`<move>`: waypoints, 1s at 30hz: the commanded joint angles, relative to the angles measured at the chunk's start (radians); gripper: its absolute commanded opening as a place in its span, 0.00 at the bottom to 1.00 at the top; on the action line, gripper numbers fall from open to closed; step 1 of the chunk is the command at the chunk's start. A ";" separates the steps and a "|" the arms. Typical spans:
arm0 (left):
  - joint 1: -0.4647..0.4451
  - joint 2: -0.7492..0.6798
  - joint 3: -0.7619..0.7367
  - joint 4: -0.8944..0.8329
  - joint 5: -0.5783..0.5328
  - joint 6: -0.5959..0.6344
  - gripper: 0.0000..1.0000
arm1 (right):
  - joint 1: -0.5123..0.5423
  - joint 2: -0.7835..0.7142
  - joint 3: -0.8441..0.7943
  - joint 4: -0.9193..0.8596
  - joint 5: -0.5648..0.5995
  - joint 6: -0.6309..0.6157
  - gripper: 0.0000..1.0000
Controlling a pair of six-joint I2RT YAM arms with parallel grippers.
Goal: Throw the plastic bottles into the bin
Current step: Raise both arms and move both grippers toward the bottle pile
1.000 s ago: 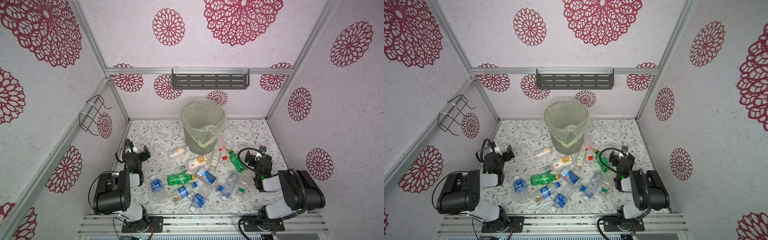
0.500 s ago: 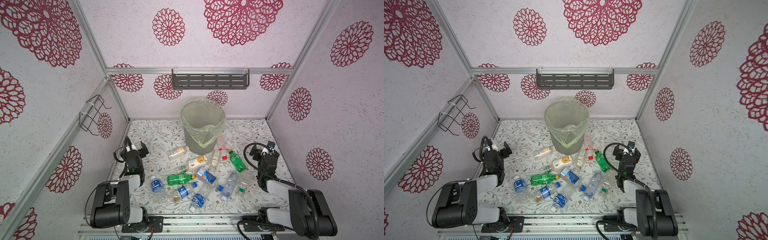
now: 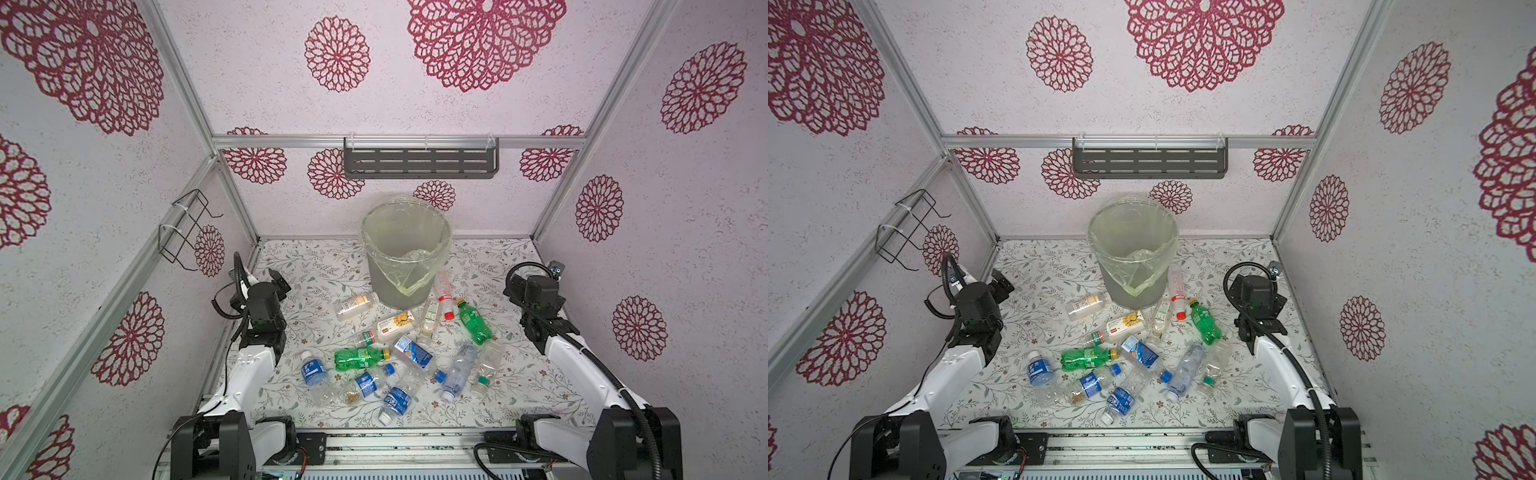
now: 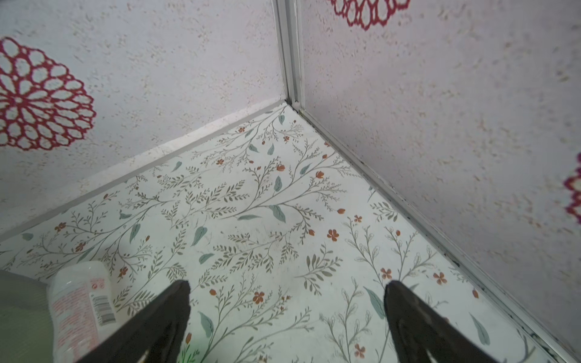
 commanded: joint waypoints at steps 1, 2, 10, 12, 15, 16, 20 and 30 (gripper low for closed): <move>-0.007 -0.024 0.051 -0.296 0.029 -0.190 0.97 | 0.018 -0.041 0.051 -0.317 -0.028 0.101 0.99; -0.007 -0.033 0.064 -0.345 0.039 -0.228 0.97 | 0.022 -0.048 0.054 -0.348 -0.043 0.106 0.99; -0.009 -0.043 0.214 -0.728 0.253 -0.316 0.97 | 0.119 -0.079 0.060 -0.560 -0.150 0.181 0.99; -0.010 -0.049 0.227 -0.783 0.293 -0.330 0.97 | 0.152 -0.078 0.063 -0.603 -0.160 0.201 0.99; -0.012 -0.078 0.208 -0.836 0.342 -0.360 0.97 | 0.183 -0.088 0.053 -0.641 -0.204 0.240 0.99; -0.012 -0.095 0.193 -0.847 0.354 -0.372 0.97 | 0.192 -0.094 0.047 -0.649 -0.222 0.256 0.98; -0.012 -0.172 0.124 -0.862 0.375 -0.409 0.97 | 0.224 -0.123 0.025 -0.688 -0.245 0.297 0.96; -0.013 -0.279 0.035 -0.886 0.409 -0.438 0.97 | 0.239 -0.161 -0.102 -0.678 -0.324 0.354 0.85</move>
